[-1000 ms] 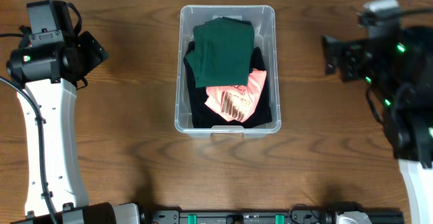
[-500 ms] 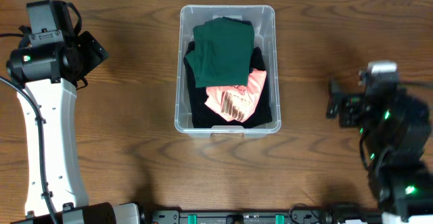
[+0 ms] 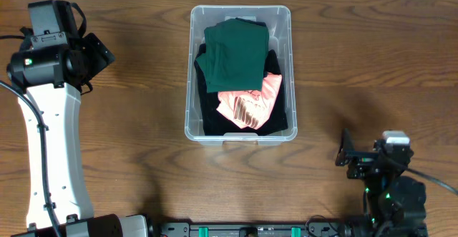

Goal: Pack container

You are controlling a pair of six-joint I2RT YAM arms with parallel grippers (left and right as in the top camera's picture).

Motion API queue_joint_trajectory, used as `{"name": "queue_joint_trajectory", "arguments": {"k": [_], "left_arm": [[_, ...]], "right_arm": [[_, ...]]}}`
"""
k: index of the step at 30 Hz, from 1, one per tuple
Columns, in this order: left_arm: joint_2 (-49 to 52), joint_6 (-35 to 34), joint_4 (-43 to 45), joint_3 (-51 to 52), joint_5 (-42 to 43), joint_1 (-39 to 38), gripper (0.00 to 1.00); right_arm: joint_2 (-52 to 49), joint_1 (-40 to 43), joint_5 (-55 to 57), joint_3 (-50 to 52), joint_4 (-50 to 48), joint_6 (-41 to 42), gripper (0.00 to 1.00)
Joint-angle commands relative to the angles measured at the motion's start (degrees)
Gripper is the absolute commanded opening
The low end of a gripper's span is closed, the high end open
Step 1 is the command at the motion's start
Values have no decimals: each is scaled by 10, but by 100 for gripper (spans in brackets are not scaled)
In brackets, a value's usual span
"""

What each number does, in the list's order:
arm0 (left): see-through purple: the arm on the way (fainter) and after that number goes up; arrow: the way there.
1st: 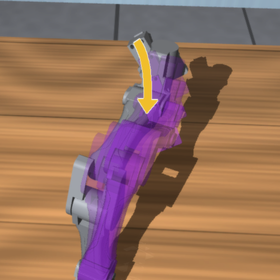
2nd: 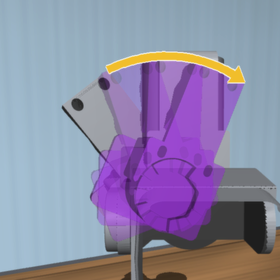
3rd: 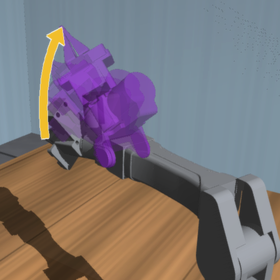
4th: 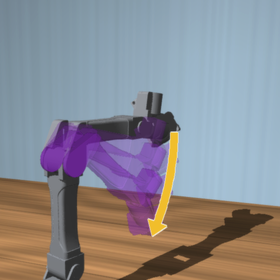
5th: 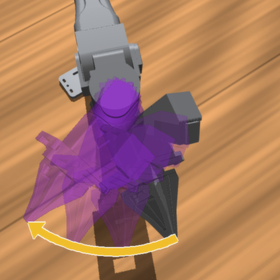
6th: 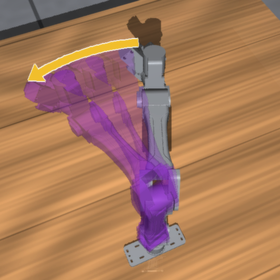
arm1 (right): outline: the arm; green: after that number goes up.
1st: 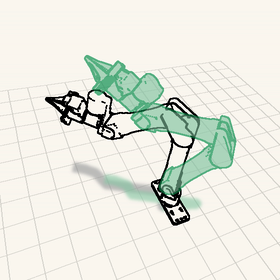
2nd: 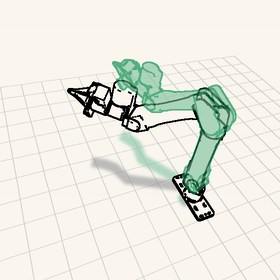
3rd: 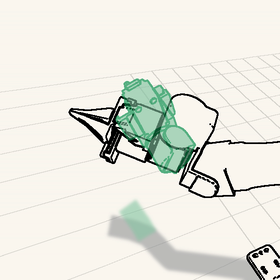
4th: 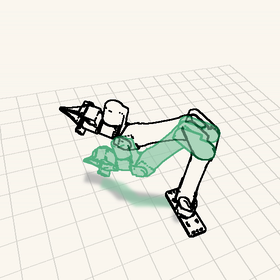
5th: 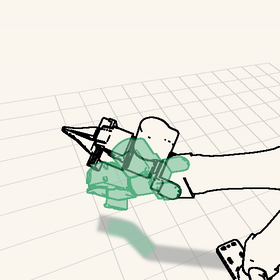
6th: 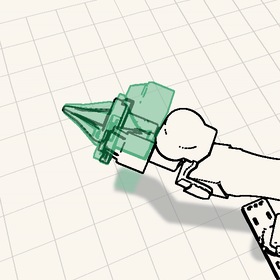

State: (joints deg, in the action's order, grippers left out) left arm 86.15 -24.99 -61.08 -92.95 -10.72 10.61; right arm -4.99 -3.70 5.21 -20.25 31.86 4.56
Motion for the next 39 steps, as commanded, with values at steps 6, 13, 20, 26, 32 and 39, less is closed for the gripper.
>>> {"name": "queue_joint_trajectory", "arguments": {"k": [6, 13, 20, 26, 32, 39], "left_arm": [[0, 10, 0, -3, -5, 2, 98], [0, 10, 0, -3, -5, 2, 98], [0, 10, 0, -3, -5, 2, 98], [0, 10, 0, -3, -5, 2, 98], [0, 10, 0, -3, -5, 2, 98], [0, 10, 0, -3, -5, 2, 98]], "right_arm": [[41, 4, 8, 66, 2, 34, 99], [47, 2, 6, 125, -44, 85, 99], [47, 2, 14, 127, -51, 81, 99], [47, 2, 14, 127, -51, 81, 99], [47, 2, 14, 127, -51, 81, 99], [47, 2, 14, 127, -51, 81, 99]]}}
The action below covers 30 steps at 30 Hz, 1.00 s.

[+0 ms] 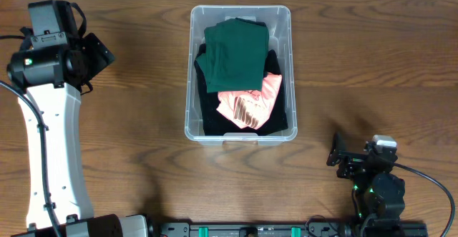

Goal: Pack container

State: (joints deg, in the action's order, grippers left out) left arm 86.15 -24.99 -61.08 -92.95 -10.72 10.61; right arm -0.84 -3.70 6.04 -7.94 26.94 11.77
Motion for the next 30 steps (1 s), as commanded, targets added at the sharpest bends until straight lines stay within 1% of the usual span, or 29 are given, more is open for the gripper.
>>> {"name": "queue_joint_trajectory", "arguments": {"k": [1, 18, 20, 22, 27, 30], "left_arm": [[0, 10, 0, -3, -5, 2, 98], [0, 13, -2, -3, -13, 6, 98], [-6, 14, -7, -1, -19, 8, 98], [-22, 15, -14, 9, -7, 8, 98], [-82, 101, 4, 53, 75, 8, 98], [-142, 158, 30, 97, 122, 8, 98]], "right_arm": [[5, 2, 6, 3, -2, 9, 99], [5, 2, 6, 3, -2, 9, 99], [5, 2, 6, 3, -2, 9, 99], [5, 2, 6, 3, -2, 9, 99], [5, 2, 6, 3, -2, 9, 99], [5, 2, 6, 3, -2, 9, 99]]}}
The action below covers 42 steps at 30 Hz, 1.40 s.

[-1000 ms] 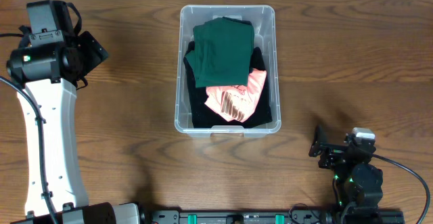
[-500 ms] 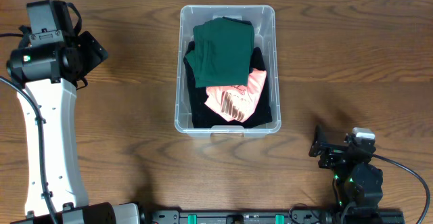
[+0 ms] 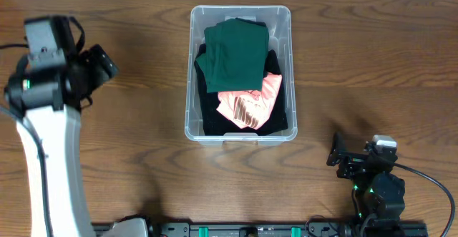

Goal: Pack container

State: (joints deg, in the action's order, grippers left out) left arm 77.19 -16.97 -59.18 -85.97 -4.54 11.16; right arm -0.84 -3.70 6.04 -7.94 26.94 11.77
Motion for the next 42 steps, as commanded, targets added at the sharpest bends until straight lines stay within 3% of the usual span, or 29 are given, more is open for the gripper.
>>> {"name": "queue_joint_trajectory", "arguments": {"k": [1, 6, 19, 30, 42], "left_arm": [[-81, 99, 22, 49, 75, 2, 98], [-229, 140, 74, 167, 91, 2, 98], [-553, 136, 188, 516, 160, -32, 98], [-649, 128, 386, 734, 161, -78, 98], [-705, 129, 400, 801, 154, -111, 98]], "right_arm": [[5, 2, 6, 3, -2, 9, 99], [5, 2, 6, 3, -2, 9, 99], [5, 2, 6, 3, -2, 9, 99], [5, 2, 6, 3, -2, 9, 99], [5, 2, 6, 3, -2, 9, 99]]}}
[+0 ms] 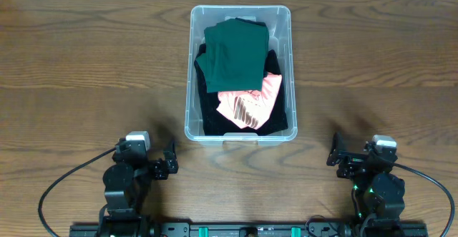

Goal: Pack container

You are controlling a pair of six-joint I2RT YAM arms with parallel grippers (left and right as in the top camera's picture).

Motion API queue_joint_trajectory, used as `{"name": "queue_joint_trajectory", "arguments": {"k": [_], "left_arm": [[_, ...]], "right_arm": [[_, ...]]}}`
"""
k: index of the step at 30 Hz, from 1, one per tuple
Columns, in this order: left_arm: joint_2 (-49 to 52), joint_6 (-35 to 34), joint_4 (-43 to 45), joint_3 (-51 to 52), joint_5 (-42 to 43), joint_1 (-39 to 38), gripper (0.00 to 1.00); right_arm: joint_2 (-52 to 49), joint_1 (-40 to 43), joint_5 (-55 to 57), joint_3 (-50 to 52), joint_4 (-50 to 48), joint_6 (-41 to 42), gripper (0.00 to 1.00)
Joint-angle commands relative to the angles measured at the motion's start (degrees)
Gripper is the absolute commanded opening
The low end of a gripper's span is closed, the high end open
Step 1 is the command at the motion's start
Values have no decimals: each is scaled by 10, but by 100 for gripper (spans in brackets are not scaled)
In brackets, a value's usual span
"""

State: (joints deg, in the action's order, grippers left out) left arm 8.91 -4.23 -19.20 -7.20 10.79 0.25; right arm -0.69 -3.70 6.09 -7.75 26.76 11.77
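Note:
A clear plastic container stands at the middle back of the wooden table. Inside it, a folded dark green garment lies on top at the far end. A pink patterned cloth sits below it, over black clothing. My left gripper is folded low at the front left, pointing right. At the front right, my right gripper is folded low too, pointing left. Both are well clear of the container with nothing in them; this view does not tell how their jaws stand.
Cables loop from both arm bases along the front edge. The arms' mounting rail runs along the bottom. Bare wooden table surrounds the container on all sides.
My left arm was stretched up along the left side with its gripper near the far left. Now it is folded down at the front left. The right arm and the container's contents are unchanged.
The container held the same green, pink and black clothes throughout. First the right arm sat at the front right, then slightly lower and further left, where it stayed. The left arm stayed raised at the far left, shifted a little, and is now folded at the front.

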Motion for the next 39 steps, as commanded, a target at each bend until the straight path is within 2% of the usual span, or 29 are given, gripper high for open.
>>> {"name": "queue_joint_trajectory", "arguments": {"k": [1, 9, 39], "left_arm": [[-30, 2, 1, 14, 0, -2, 98], [-89, 1, 1, 14, -11, -2, 98], [-87, 1, 1, 14, -11, -2, 98]], "right_arm": [[4, 2, 5, 2, 0, 9, 99], [4, 2, 5, 2, 0, 9, 99], [4, 2, 5, 2, 0, 9, 99]]}}
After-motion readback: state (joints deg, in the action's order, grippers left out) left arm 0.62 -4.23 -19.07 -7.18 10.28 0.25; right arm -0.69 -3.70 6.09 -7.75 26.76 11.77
